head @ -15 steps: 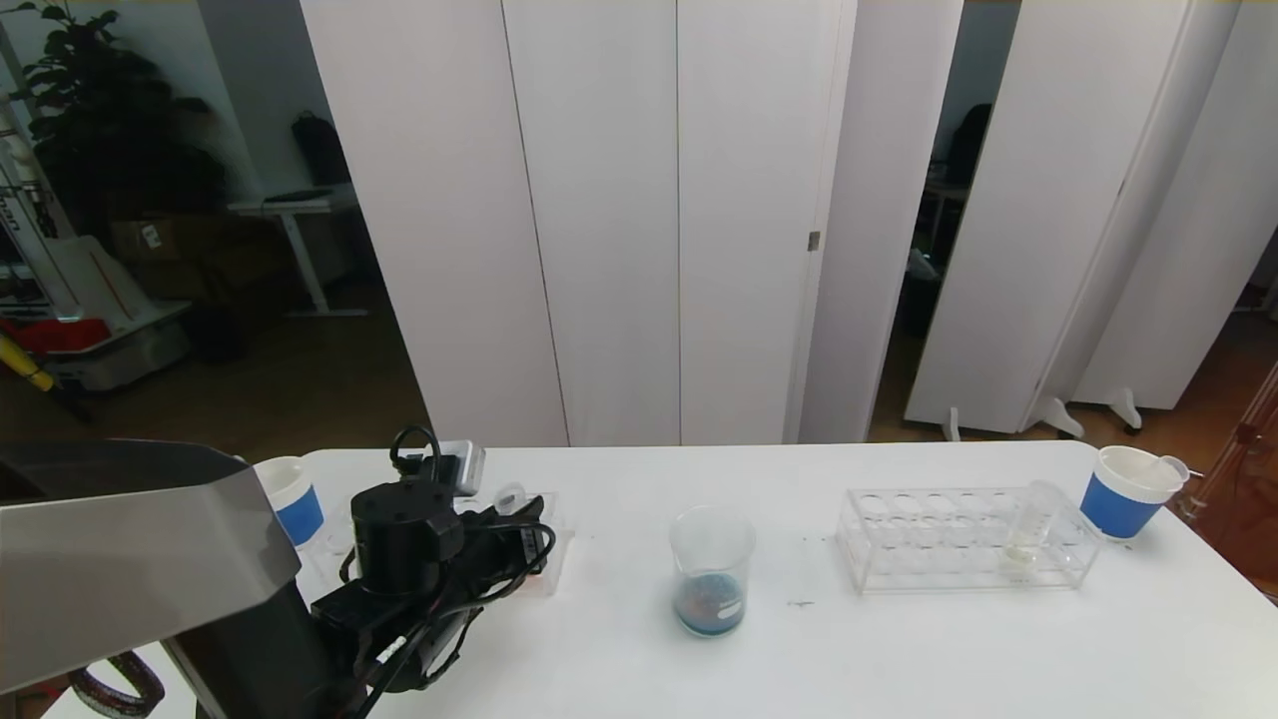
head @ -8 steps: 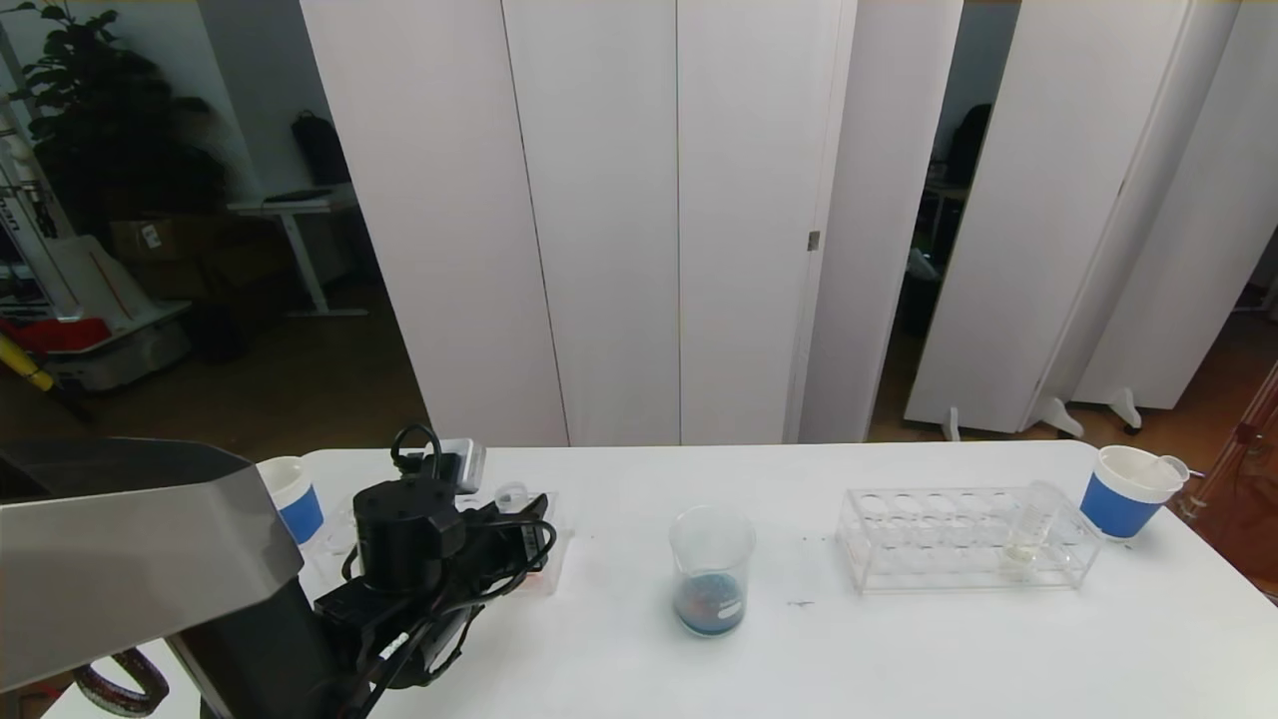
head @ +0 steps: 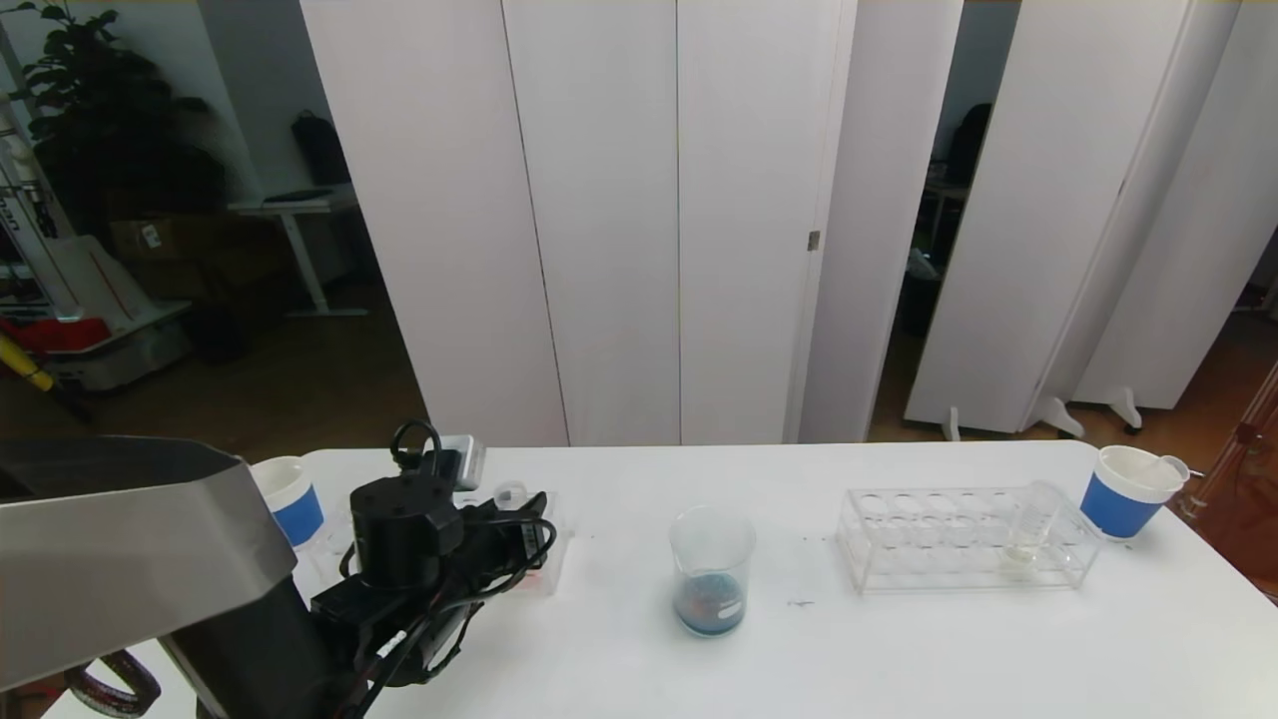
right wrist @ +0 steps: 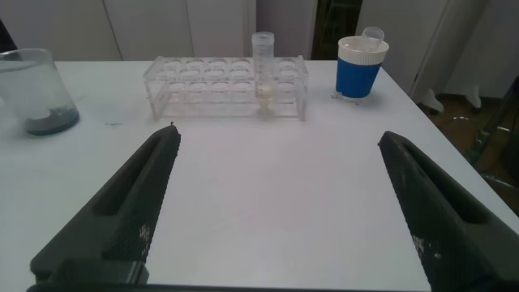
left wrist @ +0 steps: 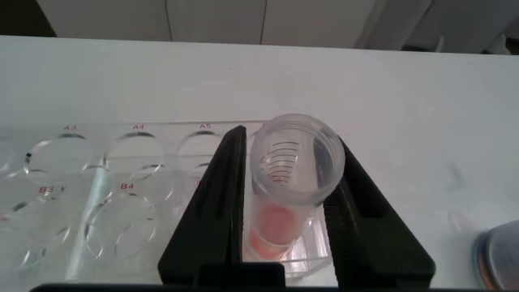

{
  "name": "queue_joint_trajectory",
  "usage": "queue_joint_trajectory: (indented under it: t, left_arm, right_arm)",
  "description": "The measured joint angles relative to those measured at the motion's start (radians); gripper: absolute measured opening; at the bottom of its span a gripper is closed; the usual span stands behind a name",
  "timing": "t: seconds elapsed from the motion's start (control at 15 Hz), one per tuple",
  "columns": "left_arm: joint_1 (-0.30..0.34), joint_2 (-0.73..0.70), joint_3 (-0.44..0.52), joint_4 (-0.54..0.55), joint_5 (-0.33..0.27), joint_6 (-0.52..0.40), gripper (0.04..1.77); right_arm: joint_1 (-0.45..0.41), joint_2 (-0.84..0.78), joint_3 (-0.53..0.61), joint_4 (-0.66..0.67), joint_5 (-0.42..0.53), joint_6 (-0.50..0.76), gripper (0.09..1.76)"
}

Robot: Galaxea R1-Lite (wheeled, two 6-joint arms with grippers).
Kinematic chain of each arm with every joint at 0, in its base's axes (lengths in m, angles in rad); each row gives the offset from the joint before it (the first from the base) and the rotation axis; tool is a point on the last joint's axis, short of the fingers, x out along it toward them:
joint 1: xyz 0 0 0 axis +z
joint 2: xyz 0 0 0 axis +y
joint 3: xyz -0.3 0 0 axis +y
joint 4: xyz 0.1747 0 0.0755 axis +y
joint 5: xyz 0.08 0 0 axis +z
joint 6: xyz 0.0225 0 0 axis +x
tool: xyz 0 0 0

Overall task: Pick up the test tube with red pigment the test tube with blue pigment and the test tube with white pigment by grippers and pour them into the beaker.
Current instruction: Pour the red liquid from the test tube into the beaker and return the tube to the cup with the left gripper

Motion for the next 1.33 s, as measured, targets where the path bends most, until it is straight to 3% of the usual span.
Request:
queue_joint_trajectory:
  t: [1.33]
  left_arm:
    - [-0.033, -0.215, -0.036, 0.036, -0.022, 0.166, 0.6]
  right_arm:
    - [0.0, 0.0, 0.0, 0.0, 0.0, 0.0, 1.75]
